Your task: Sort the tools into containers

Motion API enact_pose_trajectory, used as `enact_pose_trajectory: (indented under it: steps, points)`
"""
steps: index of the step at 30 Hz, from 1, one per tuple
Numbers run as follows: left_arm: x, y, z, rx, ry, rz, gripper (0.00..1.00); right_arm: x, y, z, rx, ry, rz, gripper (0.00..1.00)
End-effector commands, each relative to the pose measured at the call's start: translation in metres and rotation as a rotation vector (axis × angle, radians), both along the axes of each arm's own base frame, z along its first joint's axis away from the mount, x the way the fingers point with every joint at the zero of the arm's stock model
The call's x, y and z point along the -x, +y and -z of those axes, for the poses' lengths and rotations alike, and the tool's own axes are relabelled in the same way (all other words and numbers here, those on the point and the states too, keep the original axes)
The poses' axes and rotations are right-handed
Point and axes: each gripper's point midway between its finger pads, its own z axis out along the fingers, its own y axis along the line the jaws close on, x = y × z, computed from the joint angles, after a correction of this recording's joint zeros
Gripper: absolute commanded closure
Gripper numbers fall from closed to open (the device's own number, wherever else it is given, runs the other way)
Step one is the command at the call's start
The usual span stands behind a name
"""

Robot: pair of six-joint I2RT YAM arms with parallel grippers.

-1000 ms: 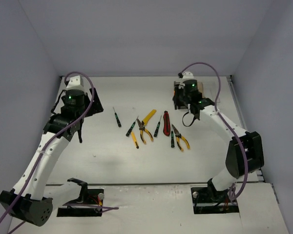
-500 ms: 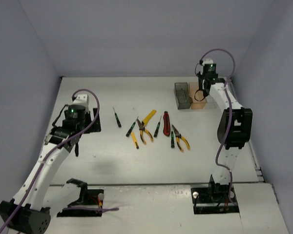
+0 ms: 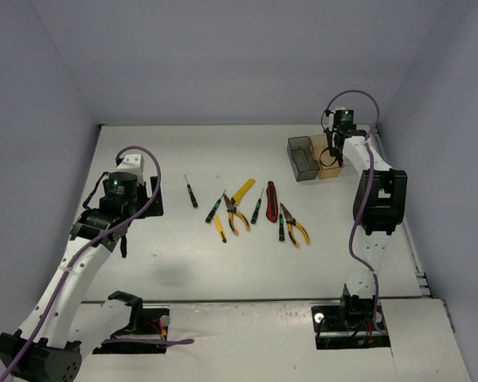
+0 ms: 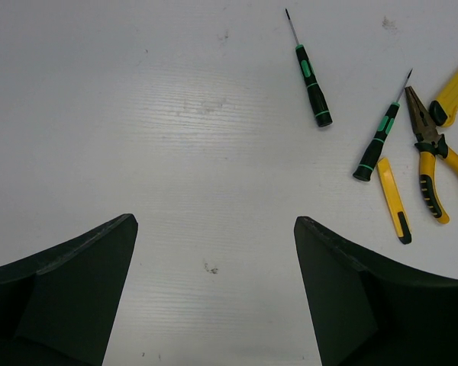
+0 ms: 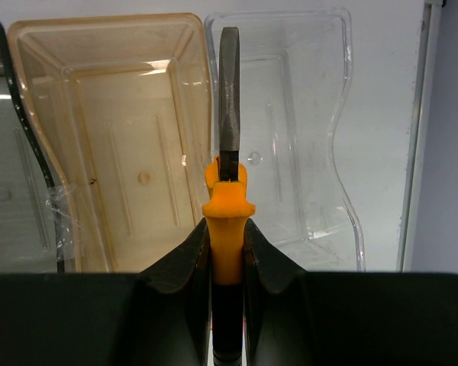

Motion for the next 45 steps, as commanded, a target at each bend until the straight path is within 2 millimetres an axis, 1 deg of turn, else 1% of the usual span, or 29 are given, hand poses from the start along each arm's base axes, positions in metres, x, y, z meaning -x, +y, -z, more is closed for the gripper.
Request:
enact_pose_trajectory:
  steps: [1, 3, 6, 12, 15, 17, 20, 25, 28, 34, 35, 37, 41, 45]
  points:
    - [-0.006, 0.002, -0.013, -0.001, -0.053, -0.005, 0.19, -0.019, -0.013, -0.074, 0.026, -0.174, 0.011, 1.00]
    - [-0.005, 0.001, -0.013, 0.001, -0.053, -0.002, 0.19, -0.019, -0.015, -0.088, 0.038, -0.199, 0.008, 1.00]
    - [-0.005, 0.001, -0.013, 0.002, -0.052, 0.001, 0.19, -0.019, -0.024, -0.102, 0.089, -0.218, 0.022, 1.00]
    - [-0.004, 0.001, -0.013, 0.005, -0.056, 0.002, 0.19, -0.026, -0.029, -0.108, 0.103, -0.231, 0.013, 1.00]
    - [-0.004, 0.000, -0.014, 0.007, -0.057, 0.005, 0.19, -0.030, -0.033, -0.098, 0.107, -0.212, 0.011, 1.00]
    - [-0.004, 0.000, -0.013, 0.007, -0.056, 0.008, 0.19, -0.030, -0.038, -0.084, 0.106, -0.187, 0.016, 1.00]
    - [-0.003, 0.000, -0.014, 0.008, -0.060, 0.009, 0.19, -0.029, -0.044, -0.069, 0.083, -0.165, 0.022, 1.00]
    - [-0.003, -0.001, -0.014, 0.012, -0.059, 0.013, 0.19, -0.026, -0.043, -0.049, 0.037, -0.136, 0.012, 1.00]
    - [-0.002, -0.002, -0.015, 0.015, -0.063, 0.016, 0.19, -0.024, -0.040, -0.041, 0.015, -0.125, 0.010, 1.00]
    - [-0.001, -0.002, -0.017, 0.019, -0.070, 0.017, 0.19, -0.025, -0.024, -0.032, -0.076, -0.127, 0.003, 1.00]
    - [-0.002, -0.002, -0.017, 0.021, -0.072, 0.016, 0.19, -0.025, -0.018, -0.030, -0.097, -0.125, -0.011, 1.00]
    - [-0.001, -0.002, -0.017, 0.021, -0.072, 0.018, 0.19, -0.024, -0.013, -0.027, -0.117, -0.122, -0.014, 1.00]
    - [-0.001, -0.003, -0.018, 0.023, -0.074, 0.020, 0.19, -0.022, -0.004, -0.026, -0.152, -0.123, -0.009, 1.00]
    - [-0.001, -0.004, -0.018, 0.028, -0.076, 0.025, 0.19, -0.018, 0.009, -0.034, -0.201, -0.137, -0.016, 1.00]
